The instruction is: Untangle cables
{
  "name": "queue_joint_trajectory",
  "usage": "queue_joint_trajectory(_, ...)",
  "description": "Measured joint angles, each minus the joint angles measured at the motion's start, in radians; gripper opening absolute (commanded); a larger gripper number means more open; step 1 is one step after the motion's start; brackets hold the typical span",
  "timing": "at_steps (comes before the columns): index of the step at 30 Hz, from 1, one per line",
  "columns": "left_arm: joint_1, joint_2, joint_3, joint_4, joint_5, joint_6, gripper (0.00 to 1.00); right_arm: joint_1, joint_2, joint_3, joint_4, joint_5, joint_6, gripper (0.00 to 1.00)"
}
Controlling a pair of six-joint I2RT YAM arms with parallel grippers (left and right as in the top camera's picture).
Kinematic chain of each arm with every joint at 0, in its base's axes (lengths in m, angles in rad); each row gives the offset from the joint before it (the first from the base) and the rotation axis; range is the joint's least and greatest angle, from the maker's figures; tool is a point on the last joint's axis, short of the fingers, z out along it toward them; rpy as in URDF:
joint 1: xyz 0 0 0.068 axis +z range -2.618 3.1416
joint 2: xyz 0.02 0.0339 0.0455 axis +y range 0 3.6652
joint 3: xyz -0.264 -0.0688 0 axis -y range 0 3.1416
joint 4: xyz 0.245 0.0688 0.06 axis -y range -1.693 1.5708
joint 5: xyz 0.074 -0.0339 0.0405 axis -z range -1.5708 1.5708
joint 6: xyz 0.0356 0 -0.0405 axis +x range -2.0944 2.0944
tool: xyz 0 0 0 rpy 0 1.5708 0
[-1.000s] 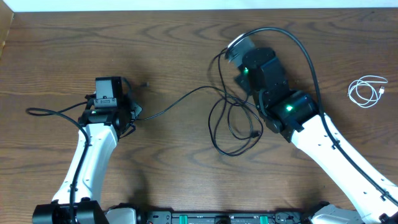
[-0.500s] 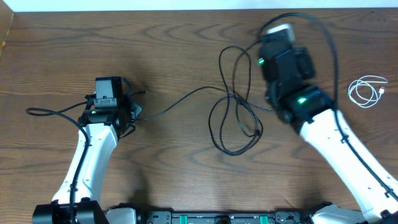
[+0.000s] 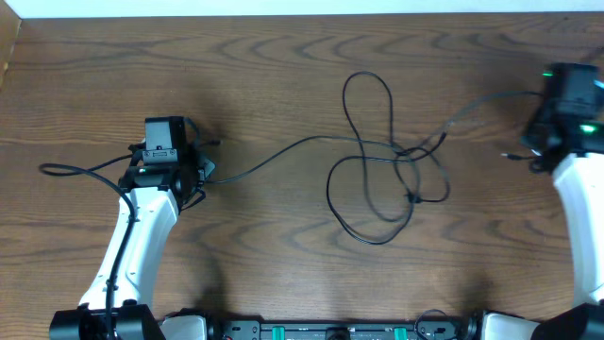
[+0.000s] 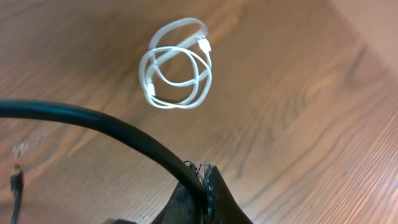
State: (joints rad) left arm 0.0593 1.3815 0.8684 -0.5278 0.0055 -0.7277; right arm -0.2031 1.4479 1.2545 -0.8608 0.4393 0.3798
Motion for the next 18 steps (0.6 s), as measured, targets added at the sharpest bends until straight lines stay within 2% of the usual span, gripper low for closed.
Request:
queue_joint_trajectory(8,0.005,0.000,0.000,-0.038,-0.080,-0.013,0.08,-0.201,0.000,-0.045,-0.012,-0.132,0.092,0.02)
queue_joint_trajectory(16,0.106,0.000,0.000,-0.099,-0.157,-0.088,0.08,-0.274,0.000,-0.204,0.077,-0.158,0.265,0.01)
queue_joint_trajectory(18,0.119,0.000,0.000,-0.100,-0.159,-0.091,0.10,-0.276,0.000,-0.232,0.105,-0.159,0.287,0.01)
